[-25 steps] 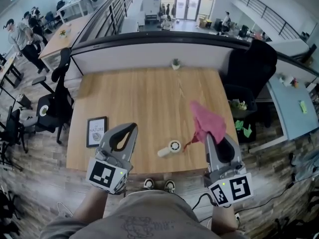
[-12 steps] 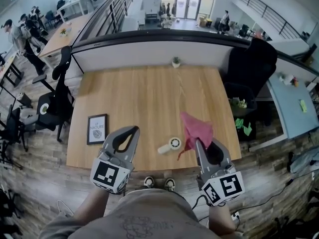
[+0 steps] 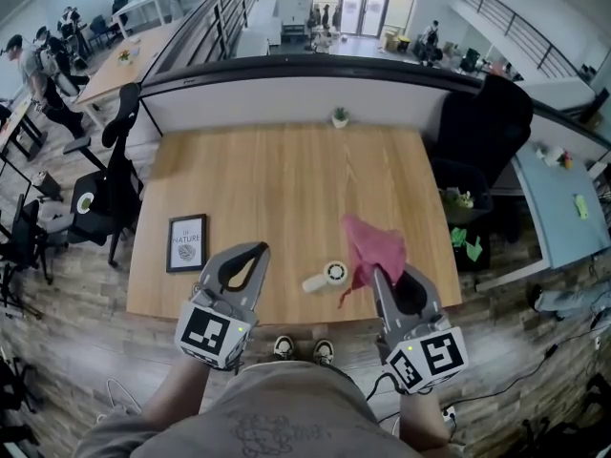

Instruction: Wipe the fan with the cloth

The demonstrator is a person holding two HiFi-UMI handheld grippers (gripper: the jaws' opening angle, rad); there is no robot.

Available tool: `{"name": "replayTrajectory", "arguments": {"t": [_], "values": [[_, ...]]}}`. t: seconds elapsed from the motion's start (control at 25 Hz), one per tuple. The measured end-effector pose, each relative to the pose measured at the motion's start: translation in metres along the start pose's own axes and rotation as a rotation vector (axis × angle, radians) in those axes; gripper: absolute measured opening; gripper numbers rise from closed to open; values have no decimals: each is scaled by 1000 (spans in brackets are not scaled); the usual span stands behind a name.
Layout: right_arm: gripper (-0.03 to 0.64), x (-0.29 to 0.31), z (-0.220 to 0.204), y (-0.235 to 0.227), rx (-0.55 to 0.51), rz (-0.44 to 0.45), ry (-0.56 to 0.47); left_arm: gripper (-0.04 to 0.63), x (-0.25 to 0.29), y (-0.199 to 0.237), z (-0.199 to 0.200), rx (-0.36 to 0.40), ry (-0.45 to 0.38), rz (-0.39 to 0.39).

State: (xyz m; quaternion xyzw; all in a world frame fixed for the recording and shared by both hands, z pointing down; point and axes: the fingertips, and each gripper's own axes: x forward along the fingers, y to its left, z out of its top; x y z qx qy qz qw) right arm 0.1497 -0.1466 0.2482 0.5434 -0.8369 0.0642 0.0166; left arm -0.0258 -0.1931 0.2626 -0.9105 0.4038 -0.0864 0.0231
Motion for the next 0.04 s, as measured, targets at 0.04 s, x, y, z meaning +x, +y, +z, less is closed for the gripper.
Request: {"name": "replayTrajectory", "arguments": {"t": [0.04], "values": [[81,0,-1,-1,0,0,1,2,1,-1,-1,-11,10,1]]}}
